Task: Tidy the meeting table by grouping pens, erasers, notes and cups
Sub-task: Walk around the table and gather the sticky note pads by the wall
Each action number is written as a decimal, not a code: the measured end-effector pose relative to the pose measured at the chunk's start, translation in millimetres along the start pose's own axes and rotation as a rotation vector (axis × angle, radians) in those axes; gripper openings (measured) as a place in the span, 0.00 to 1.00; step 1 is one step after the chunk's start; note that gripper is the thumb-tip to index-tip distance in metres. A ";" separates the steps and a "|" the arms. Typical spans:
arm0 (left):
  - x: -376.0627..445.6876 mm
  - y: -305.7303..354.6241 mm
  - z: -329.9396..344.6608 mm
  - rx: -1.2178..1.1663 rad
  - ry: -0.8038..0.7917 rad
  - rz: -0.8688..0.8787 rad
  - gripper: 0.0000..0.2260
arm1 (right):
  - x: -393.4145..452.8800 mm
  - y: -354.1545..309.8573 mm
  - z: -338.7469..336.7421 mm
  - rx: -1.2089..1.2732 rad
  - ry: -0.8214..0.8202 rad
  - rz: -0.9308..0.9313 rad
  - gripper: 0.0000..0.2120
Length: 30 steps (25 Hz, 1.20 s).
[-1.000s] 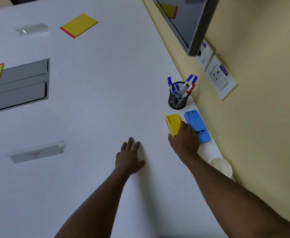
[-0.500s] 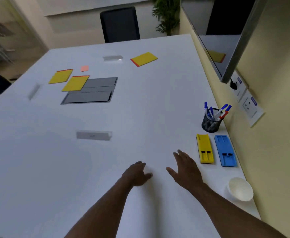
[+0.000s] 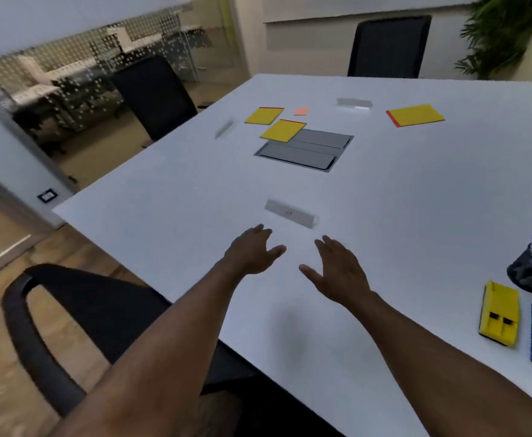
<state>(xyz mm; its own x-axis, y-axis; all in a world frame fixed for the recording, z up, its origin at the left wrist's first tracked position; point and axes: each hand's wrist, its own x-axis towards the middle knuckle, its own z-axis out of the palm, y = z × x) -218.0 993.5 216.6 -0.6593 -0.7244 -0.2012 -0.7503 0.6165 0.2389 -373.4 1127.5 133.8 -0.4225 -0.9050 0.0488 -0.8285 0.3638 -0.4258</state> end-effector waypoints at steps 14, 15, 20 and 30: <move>-252.0 -269.6 -111.1 0.067 0.497 -0.415 0.31 | -38.3 -408.1 14.6 0.151 0.163 -0.633 0.36; -270.6 -288.9 -115.0 0.090 0.519 -0.439 0.30 | -45.9 -436.0 20.0 0.150 0.138 -0.652 0.36; -353.4 -373.0 -116.0 0.098 0.568 -0.600 0.27 | -73.5 -548.4 70.3 0.069 0.025 -0.754 0.38; -388.0 -551.1 -125.8 0.069 0.654 -0.773 0.30 | -21.1 -721.7 166.4 0.057 -0.028 -0.922 0.39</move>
<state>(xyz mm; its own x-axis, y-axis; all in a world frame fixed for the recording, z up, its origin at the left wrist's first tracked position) 457.5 896.0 282.6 0.1484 -0.9464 0.2868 -0.9747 -0.0909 0.2042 294.5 847.4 289.7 0.4052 -0.8366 0.3687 -0.8130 -0.5142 -0.2733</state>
